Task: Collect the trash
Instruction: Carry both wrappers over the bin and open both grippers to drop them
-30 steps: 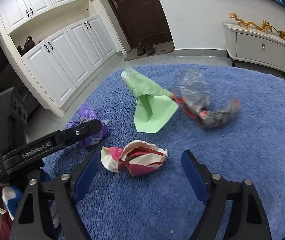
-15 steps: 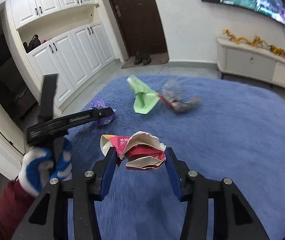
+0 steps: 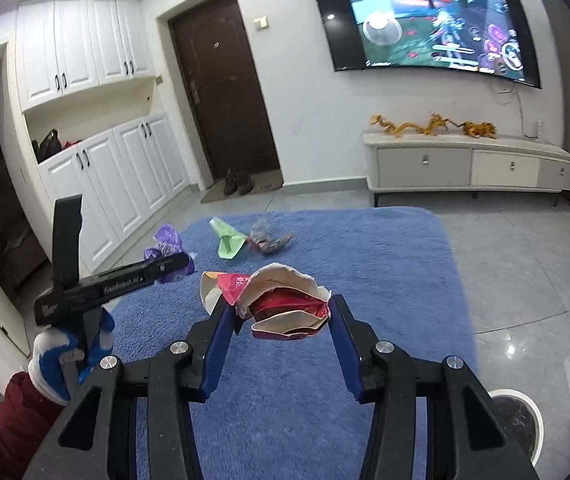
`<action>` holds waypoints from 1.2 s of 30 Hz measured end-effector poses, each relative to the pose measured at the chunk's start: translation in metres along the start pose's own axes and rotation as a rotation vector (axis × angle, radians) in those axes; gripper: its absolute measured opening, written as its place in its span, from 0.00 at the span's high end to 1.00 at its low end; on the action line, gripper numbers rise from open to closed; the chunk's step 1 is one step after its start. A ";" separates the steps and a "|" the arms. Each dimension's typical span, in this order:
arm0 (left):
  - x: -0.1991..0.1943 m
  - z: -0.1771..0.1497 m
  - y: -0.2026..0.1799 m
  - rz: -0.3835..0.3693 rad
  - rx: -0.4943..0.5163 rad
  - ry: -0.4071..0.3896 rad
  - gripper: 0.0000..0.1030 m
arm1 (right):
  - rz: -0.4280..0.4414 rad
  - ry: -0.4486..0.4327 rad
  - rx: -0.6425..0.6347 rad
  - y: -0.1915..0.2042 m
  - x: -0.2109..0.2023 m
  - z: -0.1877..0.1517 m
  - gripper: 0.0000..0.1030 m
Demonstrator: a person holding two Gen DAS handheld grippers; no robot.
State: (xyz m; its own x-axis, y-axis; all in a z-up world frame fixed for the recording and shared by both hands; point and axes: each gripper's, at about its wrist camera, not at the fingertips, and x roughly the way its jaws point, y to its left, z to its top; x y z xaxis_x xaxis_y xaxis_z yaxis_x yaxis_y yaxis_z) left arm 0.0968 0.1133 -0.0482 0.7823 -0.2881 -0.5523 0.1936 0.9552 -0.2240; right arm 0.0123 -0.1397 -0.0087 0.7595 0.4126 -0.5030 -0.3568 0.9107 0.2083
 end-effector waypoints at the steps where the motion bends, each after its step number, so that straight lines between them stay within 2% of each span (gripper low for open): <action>1: -0.003 -0.001 -0.010 -0.002 0.019 -0.001 0.63 | -0.004 -0.011 0.014 -0.005 -0.007 -0.002 0.56; 10: -0.022 -0.003 -0.121 -0.014 0.211 -0.025 0.63 | -0.129 -0.114 0.130 -0.076 -0.072 -0.021 0.56; 18: 0.003 -0.021 -0.232 -0.086 0.401 0.033 0.63 | -0.237 -0.151 0.216 -0.142 -0.103 -0.046 0.56; 24: 0.042 -0.047 -0.303 -0.136 0.497 0.128 0.63 | -0.314 -0.117 0.297 -0.190 -0.107 -0.076 0.56; 28: 0.068 -0.060 -0.335 -0.166 0.547 0.186 0.62 | -0.349 -0.076 0.369 -0.221 -0.105 -0.097 0.56; 36: 0.117 -0.074 -0.371 -0.200 0.614 0.269 0.61 | -0.392 0.004 0.478 -0.266 -0.095 -0.132 0.56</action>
State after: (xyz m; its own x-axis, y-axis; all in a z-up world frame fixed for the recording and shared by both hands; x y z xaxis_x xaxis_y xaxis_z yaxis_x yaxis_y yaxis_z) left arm 0.0724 -0.2803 -0.0894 0.5380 -0.3939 -0.7452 0.6803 0.7249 0.1080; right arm -0.0369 -0.4236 -0.1274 0.7822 0.0457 -0.6213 0.2330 0.9035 0.3598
